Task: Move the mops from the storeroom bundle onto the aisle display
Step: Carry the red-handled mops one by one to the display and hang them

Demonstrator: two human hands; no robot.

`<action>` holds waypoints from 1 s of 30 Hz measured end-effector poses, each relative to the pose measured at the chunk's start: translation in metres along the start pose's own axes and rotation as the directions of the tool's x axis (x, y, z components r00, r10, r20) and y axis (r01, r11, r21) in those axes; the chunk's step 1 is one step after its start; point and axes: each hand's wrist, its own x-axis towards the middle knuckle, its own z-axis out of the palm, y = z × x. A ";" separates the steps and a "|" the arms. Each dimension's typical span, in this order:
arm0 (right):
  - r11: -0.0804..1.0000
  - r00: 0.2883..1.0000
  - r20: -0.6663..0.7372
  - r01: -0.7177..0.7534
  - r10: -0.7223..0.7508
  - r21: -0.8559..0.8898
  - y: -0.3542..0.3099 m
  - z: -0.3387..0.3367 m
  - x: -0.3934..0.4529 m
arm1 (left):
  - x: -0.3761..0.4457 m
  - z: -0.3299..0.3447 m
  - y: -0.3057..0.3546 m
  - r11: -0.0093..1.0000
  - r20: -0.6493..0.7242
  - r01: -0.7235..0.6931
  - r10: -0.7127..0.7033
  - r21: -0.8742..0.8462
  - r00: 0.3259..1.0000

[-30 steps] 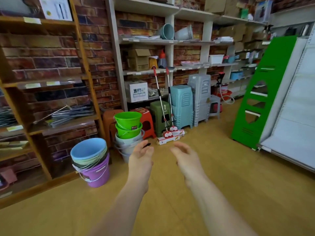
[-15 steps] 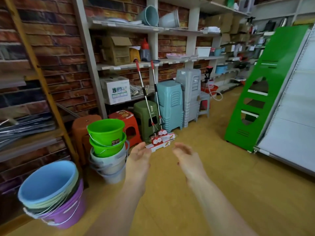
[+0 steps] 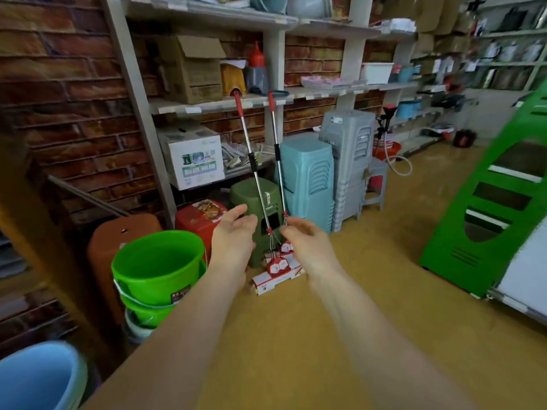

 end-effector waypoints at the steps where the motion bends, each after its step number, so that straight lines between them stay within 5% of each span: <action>1: 1.000 1.000 -0.012 0.006 -0.006 -0.008 0.001 0.006 0.027 | 0.028 0.005 -0.002 1.000 0.000 0.006 -0.006 -0.007 1.000; 15: 0.999 0.997 -0.074 0.000 -0.003 -0.034 -0.048 0.077 0.363 | 0.377 0.076 0.021 0.998 0.032 0.061 -0.061 -0.012 0.998; 30: 0.998 0.995 0.095 0.032 -0.027 -0.053 -0.087 0.157 0.735 | 0.716 0.146 0.034 1.000 -0.110 0.004 -0.003 0.003 0.994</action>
